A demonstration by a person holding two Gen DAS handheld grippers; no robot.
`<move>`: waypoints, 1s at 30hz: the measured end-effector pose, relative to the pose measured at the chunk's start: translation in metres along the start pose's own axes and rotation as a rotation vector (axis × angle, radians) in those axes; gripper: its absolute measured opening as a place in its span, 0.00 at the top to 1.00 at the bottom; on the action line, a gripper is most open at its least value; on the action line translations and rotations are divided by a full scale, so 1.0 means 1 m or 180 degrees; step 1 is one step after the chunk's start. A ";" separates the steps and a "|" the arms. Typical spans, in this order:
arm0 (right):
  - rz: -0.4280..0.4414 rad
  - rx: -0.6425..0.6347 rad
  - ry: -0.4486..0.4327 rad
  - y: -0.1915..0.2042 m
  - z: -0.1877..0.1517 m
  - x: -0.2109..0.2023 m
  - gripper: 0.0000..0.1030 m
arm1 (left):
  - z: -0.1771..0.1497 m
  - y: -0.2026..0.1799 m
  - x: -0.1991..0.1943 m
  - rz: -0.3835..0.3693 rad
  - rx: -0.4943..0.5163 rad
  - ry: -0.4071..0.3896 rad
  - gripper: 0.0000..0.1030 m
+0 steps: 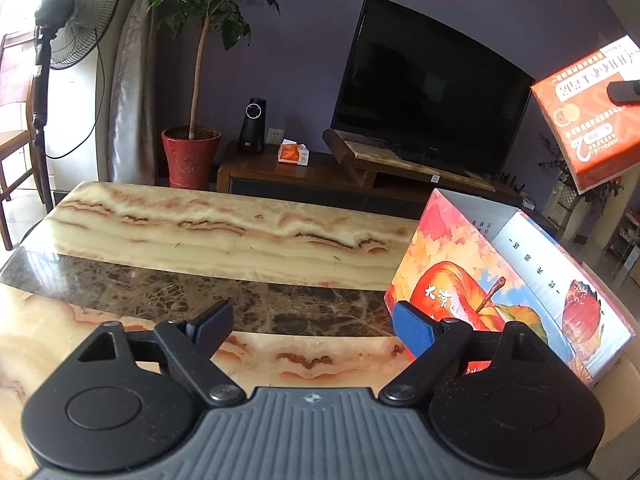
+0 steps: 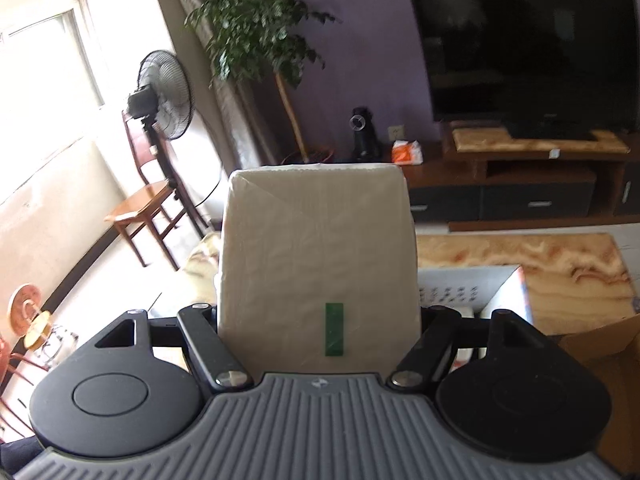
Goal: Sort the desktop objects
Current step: 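Hold the white pack with the right gripper above the open apple box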
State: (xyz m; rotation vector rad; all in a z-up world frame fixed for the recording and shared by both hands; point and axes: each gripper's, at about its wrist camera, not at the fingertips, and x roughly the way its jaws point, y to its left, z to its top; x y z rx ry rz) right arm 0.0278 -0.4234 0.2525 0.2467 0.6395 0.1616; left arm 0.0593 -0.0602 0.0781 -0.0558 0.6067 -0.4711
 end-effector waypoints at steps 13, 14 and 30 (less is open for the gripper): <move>-0.0066 -0.0098 0.0167 0.020 -0.014 0.006 0.27 | -0.007 -0.012 0.014 0.0021 -0.0001 0.0390 0.15; -0.0067 -0.0126 0.0208 0.022 -0.016 0.008 0.27 | -0.008 -0.014 0.015 0.0029 0.0014 0.0409 0.15; -0.0199 -0.0192 0.0490 0.023 -0.029 0.027 0.27 | -0.012 -0.018 0.024 0.0302 0.0199 0.0581 0.15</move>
